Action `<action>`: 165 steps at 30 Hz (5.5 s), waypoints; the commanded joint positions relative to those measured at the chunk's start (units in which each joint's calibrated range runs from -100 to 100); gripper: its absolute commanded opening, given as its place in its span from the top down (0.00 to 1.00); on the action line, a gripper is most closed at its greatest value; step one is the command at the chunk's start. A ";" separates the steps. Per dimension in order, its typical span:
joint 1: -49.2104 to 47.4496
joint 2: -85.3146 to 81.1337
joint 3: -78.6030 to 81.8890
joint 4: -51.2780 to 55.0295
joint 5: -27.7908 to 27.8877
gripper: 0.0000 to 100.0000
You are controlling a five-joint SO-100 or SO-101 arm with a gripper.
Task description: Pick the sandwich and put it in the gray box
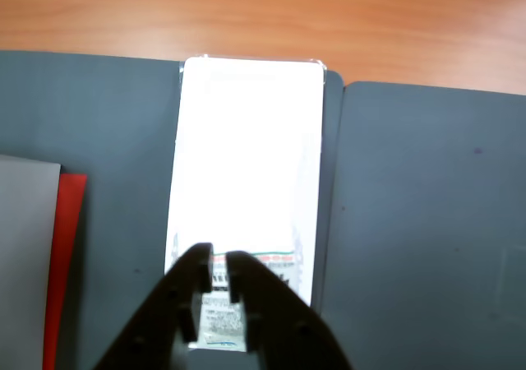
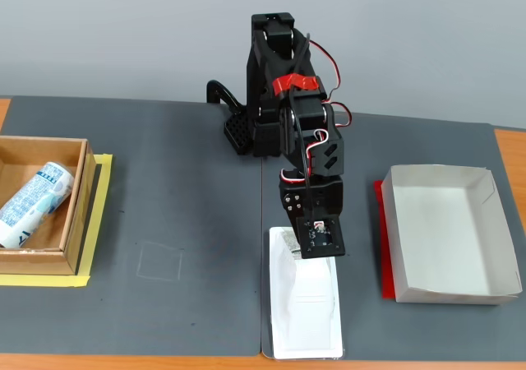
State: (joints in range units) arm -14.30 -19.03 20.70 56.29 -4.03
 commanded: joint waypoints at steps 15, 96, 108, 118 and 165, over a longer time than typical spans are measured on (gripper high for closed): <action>-0.36 0.17 -2.38 6.21 1.40 0.69; -1.33 6.02 -2.93 -1.51 1.35 0.98; -4.54 -7.21 -3.74 -1.69 1.35 0.98; -15.13 -13.14 -7.00 -2.29 1.24 0.98; -36.99 28.91 -47.79 -2.38 0.98 0.98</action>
State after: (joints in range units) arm -51.14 10.88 -23.93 54.64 -3.05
